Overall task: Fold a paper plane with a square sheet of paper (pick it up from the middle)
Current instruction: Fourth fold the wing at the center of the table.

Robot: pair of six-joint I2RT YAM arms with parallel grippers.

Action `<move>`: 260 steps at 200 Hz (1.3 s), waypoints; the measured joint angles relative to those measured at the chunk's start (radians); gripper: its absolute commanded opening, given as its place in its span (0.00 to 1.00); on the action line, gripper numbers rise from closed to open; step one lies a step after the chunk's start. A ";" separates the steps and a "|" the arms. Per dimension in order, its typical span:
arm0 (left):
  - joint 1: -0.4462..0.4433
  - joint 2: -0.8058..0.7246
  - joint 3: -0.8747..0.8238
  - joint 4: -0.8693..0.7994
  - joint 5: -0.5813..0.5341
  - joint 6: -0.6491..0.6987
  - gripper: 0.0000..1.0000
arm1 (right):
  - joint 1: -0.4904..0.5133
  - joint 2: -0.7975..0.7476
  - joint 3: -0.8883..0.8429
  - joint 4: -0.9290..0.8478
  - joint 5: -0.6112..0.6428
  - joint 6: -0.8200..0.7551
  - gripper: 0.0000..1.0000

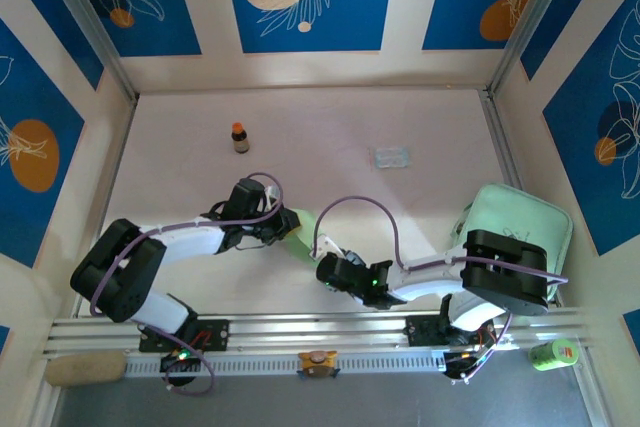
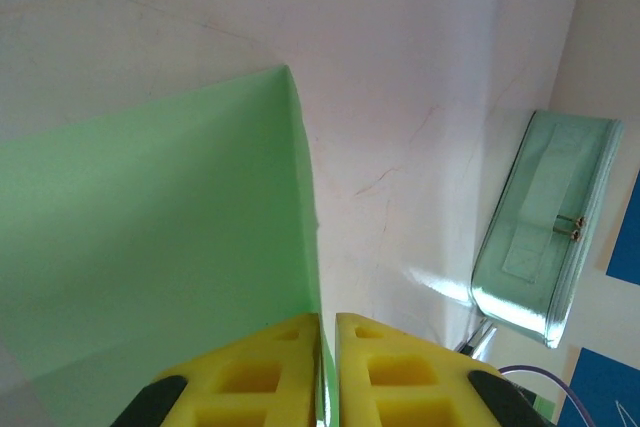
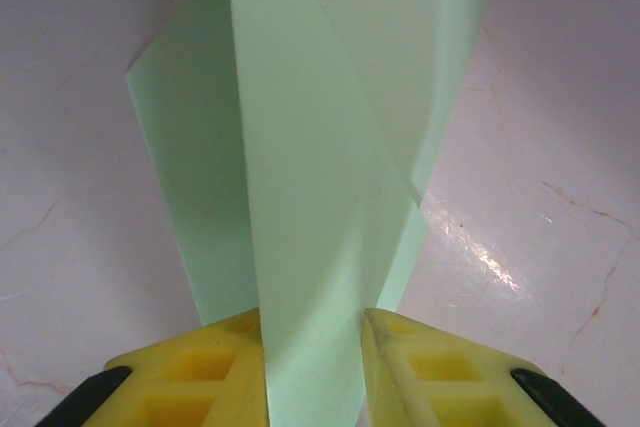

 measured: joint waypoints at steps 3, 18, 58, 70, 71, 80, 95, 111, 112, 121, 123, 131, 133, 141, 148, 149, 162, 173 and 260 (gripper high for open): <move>0.000 0.000 0.000 -0.001 0.000 0.000 0.13 | -0.001 0.000 0.000 0.001 -0.002 0.000 0.27; 0.000 0.000 0.002 -0.001 0.000 0.001 0.14 | -0.005 0.000 -0.001 0.011 -0.010 0.003 0.25; 0.000 0.000 0.002 -0.001 0.000 0.011 0.15 | -0.010 0.000 -0.002 0.021 -0.020 0.003 0.19; 0.000 0.000 0.002 -0.001 0.000 0.016 0.18 | -0.010 0.000 -0.002 0.021 -0.024 0.003 0.17; 0.000 0.000 0.002 -0.001 0.000 0.017 0.19 | -0.010 0.000 -0.002 0.021 -0.025 0.003 0.17; 0.000 0.000 0.002 -0.001 0.000 0.017 0.21 | -0.011 0.000 -0.003 0.023 -0.028 0.004 0.16; 0.000 0.000 0.003 -0.003 0.000 0.023 0.24 | -0.015 0.000 -0.003 0.024 -0.037 0.007 0.10; 0.000 0.000 0.003 -0.005 -0.001 0.024 0.30 | -0.020 0.000 -0.004 0.029 -0.050 0.010 0.08; 0.000 0.000 0.003 -0.005 -0.001 0.023 0.31 | -0.020 0.000 -0.004 0.030 -0.050 0.011 0.07; 0.000 0.000 0.003 -0.007 -0.001 0.024 0.33 | -0.023 0.000 -0.004 0.035 -0.061 0.011 0.07; 0.000 0.000 0.003 -0.007 -0.001 0.026 0.34 | -0.023 0.000 -0.004 0.037 -0.063 0.011 0.07; 0.000 -0.001 0.003 -0.009 -0.001 0.026 0.39 | -0.026 0.000 -0.004 0.042 -0.072 0.011 0.06; 0.000 -0.001 0.003 -0.010 -0.002 0.024 0.40 | -0.027 0.000 -0.004 0.043 -0.074 0.012 0.06; 0.000 -0.002 0.003 -0.014 -0.002 0.025 0.44 | -0.031 0.000 -0.004 0.046 -0.087 0.014 0.06; 0.000 -0.006 0.003 -0.023 -0.006 0.027 0.47 | -0.034 0.000 -0.004 0.047 -0.097 0.015 0.05; 0.000 -0.008 0.003 -0.025 -0.008 0.031 0.48 | -0.035 0.000 -0.004 0.047 -0.099 0.016 0.05; 0.000 -0.021 0.003 -0.043 -0.017 0.035 0.54 | -0.044 0.001 -0.004 0.050 -0.125 0.023 0.04; 0.000 -0.039 0.003 -0.062 -0.030 0.042 0.58 | -0.054 0.003 -0.004 0.055 -0.153 0.035 0.05; 0.022 -0.166 0.003 -0.199 -0.114 0.079 0.67 | -0.077 0.075 0.047 0.063 -0.253 0.152 0.13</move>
